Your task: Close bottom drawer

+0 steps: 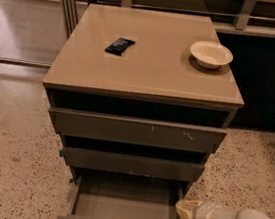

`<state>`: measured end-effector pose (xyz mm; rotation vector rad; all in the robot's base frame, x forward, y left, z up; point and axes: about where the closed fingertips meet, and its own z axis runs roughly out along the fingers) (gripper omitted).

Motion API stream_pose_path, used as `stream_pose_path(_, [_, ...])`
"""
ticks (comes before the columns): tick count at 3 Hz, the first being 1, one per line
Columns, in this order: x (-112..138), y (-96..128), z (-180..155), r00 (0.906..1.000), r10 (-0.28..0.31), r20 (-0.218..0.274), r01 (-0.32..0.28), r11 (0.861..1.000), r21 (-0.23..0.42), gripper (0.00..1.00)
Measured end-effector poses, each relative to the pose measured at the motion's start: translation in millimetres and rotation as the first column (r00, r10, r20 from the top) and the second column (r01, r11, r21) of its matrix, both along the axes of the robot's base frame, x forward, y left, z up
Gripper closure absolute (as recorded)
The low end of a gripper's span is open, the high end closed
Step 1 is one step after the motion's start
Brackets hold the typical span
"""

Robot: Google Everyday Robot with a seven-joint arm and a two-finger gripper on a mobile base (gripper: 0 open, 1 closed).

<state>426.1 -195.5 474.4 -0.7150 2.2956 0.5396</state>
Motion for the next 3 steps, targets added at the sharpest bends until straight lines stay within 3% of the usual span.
stream_pose_path(1, [-0.1,0.0,0.2,1.0,0.0,0.0,0.0,1.0,0.0,1.0])
stream_pose_path(2, [-15.9,4.9,-36.1,0.9955,-0.059,-0.074,0.063,0.996,0.061,1.0])
stream_pose_path(3, [-36.0,6.7,-76.5,0.9768,-0.149,-0.154,0.167,0.98,0.111,1.0])
